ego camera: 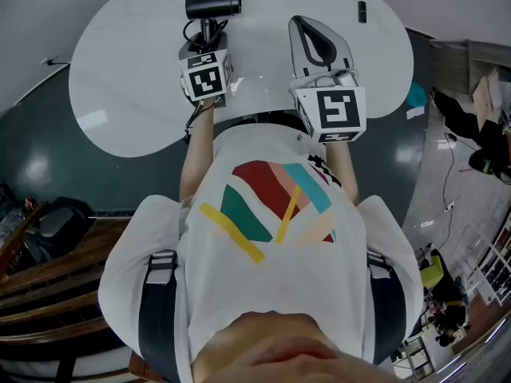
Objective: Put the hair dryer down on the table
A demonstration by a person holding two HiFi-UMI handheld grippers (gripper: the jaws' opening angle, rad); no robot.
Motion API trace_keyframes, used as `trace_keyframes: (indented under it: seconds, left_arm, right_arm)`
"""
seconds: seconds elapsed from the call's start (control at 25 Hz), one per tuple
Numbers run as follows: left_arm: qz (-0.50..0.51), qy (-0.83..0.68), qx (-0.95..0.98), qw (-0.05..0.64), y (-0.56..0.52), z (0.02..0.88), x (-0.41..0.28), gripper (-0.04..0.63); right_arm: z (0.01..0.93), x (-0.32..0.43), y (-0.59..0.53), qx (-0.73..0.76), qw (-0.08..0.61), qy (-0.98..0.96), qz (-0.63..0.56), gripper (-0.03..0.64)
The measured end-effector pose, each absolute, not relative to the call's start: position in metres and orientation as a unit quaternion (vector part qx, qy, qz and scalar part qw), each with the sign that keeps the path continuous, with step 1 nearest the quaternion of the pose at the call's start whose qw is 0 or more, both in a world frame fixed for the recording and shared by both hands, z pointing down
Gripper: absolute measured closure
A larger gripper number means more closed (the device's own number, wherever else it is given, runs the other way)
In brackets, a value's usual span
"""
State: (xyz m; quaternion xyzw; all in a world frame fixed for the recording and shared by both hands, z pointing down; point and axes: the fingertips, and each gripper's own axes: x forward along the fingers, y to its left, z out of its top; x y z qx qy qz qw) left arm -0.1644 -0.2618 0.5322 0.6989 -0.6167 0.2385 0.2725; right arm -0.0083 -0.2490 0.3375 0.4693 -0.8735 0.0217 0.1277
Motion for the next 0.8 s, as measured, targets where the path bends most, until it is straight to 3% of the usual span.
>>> trace_keyframes:
  seconds: [0.8]
  left_arm:
    - [0.274, -0.608, 0.680, 0.306, -0.257, 0.574, -0.164, 0.374]
  right_arm:
    - [0.343, -0.001, -0.252, 0.475, 0.142, -0.868, 0.028, 0.606]
